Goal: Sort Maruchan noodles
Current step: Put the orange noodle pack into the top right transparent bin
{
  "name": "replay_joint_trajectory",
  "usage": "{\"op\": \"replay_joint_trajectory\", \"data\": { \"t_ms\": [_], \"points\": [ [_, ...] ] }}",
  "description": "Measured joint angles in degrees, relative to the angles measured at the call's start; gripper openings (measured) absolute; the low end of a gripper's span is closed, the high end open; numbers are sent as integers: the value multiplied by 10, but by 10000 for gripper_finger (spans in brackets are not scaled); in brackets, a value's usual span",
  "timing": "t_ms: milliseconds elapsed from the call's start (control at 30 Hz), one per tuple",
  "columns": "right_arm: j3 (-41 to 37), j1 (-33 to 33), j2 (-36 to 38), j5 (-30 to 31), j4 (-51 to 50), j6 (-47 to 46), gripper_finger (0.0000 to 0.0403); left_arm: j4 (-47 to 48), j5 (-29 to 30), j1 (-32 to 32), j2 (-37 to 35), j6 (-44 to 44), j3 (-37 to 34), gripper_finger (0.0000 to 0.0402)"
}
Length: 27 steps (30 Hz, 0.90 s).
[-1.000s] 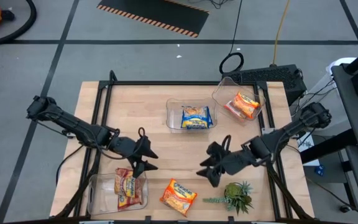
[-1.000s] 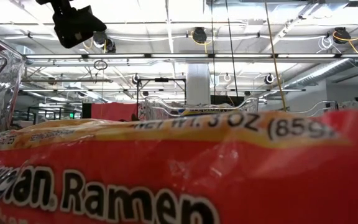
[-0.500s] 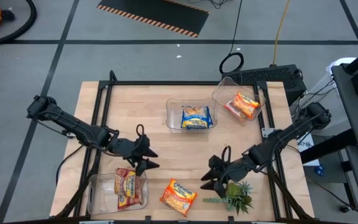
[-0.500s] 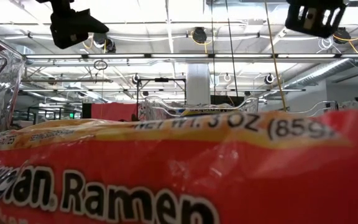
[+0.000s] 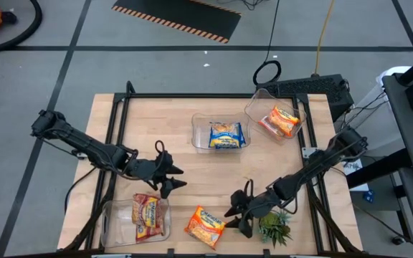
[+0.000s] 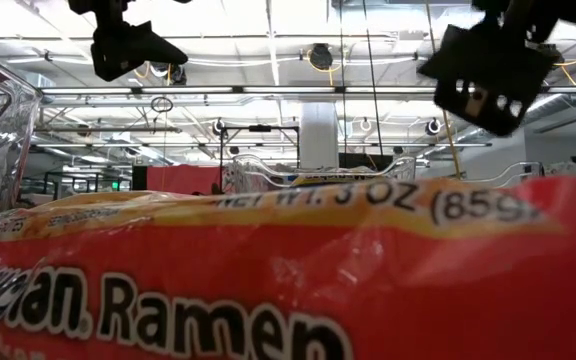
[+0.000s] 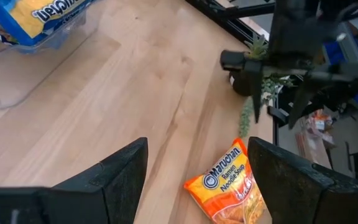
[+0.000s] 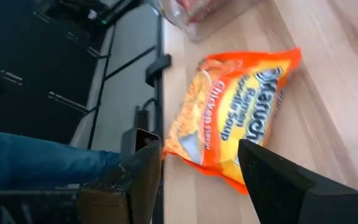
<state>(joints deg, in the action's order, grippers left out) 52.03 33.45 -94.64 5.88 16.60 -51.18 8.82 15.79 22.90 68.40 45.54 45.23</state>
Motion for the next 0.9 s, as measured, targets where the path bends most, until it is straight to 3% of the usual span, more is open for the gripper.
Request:
{"op": "replay_joint_trajectory", "data": {
  "t_ms": [700,900],
  "points": [
    [1,0,-93,0,74,-19,208,3,-14,19,0,9,0,280],
    [1,0,-104,-1,83,38,208,10,-10,38,0,29,0,280]
  ]
}}
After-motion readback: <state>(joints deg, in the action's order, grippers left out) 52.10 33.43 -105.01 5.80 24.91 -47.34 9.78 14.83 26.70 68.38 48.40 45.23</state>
